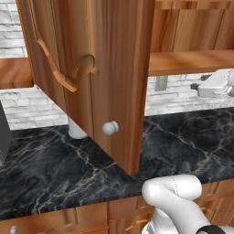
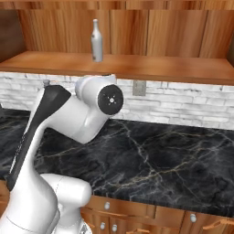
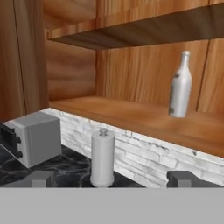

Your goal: Open the cabinet directly in front. Then move the liquor and the mug to the dining counter with the candle on it.

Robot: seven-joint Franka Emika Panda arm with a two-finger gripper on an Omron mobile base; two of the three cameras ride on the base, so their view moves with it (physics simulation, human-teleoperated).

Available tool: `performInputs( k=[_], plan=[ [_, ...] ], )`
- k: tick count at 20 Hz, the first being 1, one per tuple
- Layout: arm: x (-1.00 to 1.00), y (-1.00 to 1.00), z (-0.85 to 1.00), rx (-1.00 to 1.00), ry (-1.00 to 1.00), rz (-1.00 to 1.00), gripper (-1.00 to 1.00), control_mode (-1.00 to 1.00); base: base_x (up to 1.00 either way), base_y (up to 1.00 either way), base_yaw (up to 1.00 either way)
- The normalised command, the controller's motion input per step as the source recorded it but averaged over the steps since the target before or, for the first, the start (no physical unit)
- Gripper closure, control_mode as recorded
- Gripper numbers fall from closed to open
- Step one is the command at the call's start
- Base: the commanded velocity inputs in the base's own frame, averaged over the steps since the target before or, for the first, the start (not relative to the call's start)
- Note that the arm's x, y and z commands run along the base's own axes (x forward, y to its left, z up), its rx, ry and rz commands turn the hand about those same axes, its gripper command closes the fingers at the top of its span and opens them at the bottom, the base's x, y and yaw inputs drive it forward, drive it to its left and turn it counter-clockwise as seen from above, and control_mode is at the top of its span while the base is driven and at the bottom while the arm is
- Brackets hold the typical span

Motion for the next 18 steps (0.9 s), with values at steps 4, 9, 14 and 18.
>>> performInputs(
  k=[4,9,14,18],
  plan=[
    [0.09,0.30,0.58,0.00,0.00,-0.11,-1.00,-1.00,0.00,0.00,0.00],
    [0.22,0.29,0.55,0.02,0.00,-0.12,-1.00,-1.00,0.00,0.00,0.00],
    [0.19,0.17,0.46,0.05,0.01,-0.08,-1.00,-1.00,0.00,0.00,0.00],
    [0.29,0.10,0.33,0.06,0.07,-0.05,-1.00,-1.00,0.00,0.00,0.00]
  ],
)
